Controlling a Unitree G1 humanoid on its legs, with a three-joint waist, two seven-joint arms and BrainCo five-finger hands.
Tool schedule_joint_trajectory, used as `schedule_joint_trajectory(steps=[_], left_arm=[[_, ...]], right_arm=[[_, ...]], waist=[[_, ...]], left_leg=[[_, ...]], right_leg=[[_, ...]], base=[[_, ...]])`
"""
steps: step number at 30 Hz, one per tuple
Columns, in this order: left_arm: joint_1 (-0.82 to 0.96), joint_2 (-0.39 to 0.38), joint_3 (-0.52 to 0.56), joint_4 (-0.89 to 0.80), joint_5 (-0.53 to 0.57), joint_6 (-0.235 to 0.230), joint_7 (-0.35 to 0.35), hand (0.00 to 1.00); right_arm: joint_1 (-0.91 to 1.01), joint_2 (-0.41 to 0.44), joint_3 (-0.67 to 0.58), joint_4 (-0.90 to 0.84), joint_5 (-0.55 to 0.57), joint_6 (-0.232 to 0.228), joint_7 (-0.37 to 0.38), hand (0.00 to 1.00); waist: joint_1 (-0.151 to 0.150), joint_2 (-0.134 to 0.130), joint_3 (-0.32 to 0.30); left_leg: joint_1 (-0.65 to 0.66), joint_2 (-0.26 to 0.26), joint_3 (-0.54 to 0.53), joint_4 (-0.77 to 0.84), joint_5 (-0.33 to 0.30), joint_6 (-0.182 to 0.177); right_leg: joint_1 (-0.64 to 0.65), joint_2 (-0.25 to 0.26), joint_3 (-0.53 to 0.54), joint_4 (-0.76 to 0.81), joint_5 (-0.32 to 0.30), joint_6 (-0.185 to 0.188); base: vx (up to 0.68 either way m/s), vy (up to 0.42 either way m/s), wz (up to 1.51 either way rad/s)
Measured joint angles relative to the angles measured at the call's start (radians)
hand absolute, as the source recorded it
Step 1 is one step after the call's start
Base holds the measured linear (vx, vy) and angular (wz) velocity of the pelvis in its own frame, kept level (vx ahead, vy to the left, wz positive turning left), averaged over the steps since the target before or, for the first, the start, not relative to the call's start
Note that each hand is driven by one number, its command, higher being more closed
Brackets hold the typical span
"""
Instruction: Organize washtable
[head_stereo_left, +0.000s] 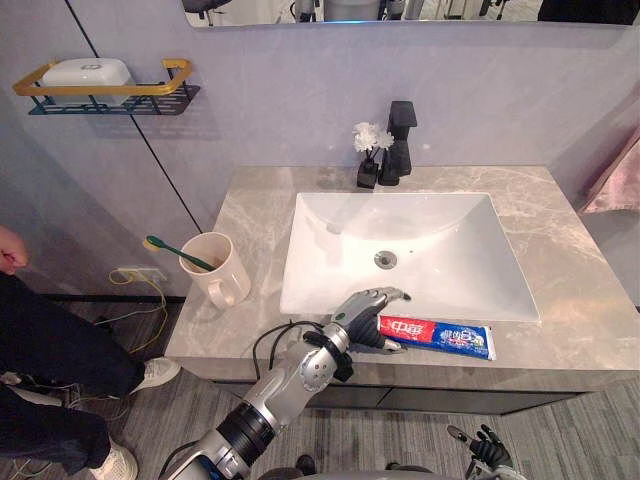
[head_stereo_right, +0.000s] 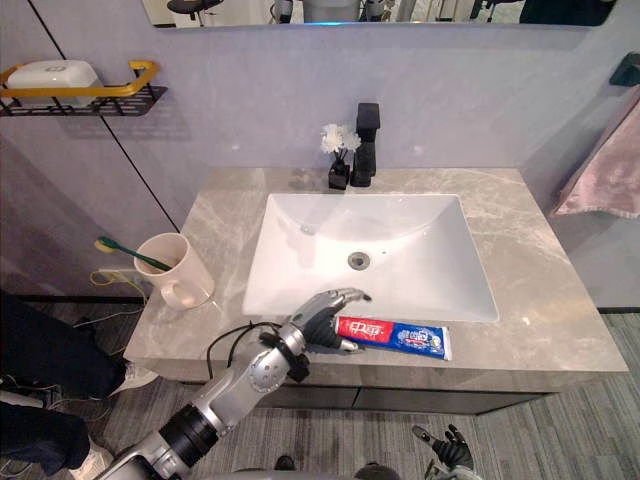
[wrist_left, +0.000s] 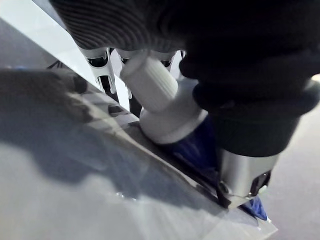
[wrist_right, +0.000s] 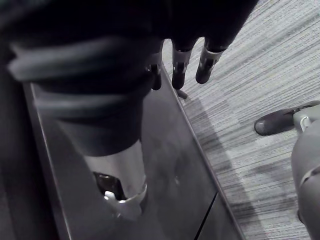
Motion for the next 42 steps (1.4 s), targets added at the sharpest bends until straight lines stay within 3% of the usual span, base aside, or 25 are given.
schedule_joint_trajectory(steps=[5,8,21,25,29,36,42], left_arm=[[-0.014,-0.02,0.031,0.007,-0.005,0.0,0.006,1.0],[-0.03,-0.003,0.04,0.009,-0.008,0.0,0.017,1.0],[0.035,-0.004,0.113,-0.035,-0.159,0.026,0.025,1.0],[0.064,-0.007,0.149,-0.112,-0.19,0.044,0.036,1.0],[0.063,-0.022,0.201,-0.234,-0.226,0.044,0.052,1.0],[0.073,-0.074,0.262,-0.372,-0.268,0.042,0.064,1.0],[0.129,-0.085,0.278,-0.409,-0.268,0.04,0.063,1.0]], right_arm=[[-0.009,-0.002,0.0,0.001,0.001,0.0,0.0,0.0],[-0.012,-0.001,-0.007,0.001,0.014,0.0,0.0,0.0],[0.024,0.023,-0.121,0.008,0.169,0.002,-0.012,0.0],[0.048,0.024,-0.219,-0.016,0.198,0.003,-0.028,0.0],[0.1,0.023,-0.303,-0.234,0.198,0.003,-0.078,0.0],[0.126,-0.004,-0.42,-0.872,0.152,-0.005,-0.161,0.0],[0.137,-0.07,-0.446,-1.208,0.095,-0.055,-0.191,0.0]], waist=[[-0.008,0.016,0.005],[-0.03,0.02,0.005],[-0.032,0.015,0.008],[-0.023,0.014,0.008],[-0.021,0.01,0.007],[-0.018,-0.011,-0.006],[-0.018,-0.013,-0.059]], left_leg=[[0.0,0.001,0.002,0.0,0.0,0.0],[0.003,0.005,0.006,-0.006,-0.001,-0.001],[0.032,0.022,0.066,-0.02,-0.015,-0.009],[0.033,0.029,0.095,-0.012,-0.027,-0.007],[0.021,0.03,0.112,0.019,-0.046,-0.005],[0.016,0.042,0.129,0.056,-0.065,-0.009],[-0.003,0.044,0.144,0.057,-0.067,-0.009]], right_leg=[[0.0,0.001,0.002,-0.001,0.0,0.0],[-0.001,0.005,0.008,-0.008,0.001,0.0],[0.0,0.015,0.059,-0.017,0.006,-0.001],[-0.006,0.015,0.086,-0.006,0.005,-0.001],[-0.02,0.013,0.103,0.013,0.003,0.003],[-0.024,0.019,0.103,0.037,-0.003,0.01],[-0.055,0.021,0.111,0.047,-0.006,0.012]], base=[[0.0,0.0,0.0],[0.01,-0.014,-0.07],[0.0,-0.014,-0.12],[-0.02,-0.006,-0.2],[-0.02,0.001,-0.12],[-0.03,-0.014,-0.04],[-0.01,-0.007,-0.06]])
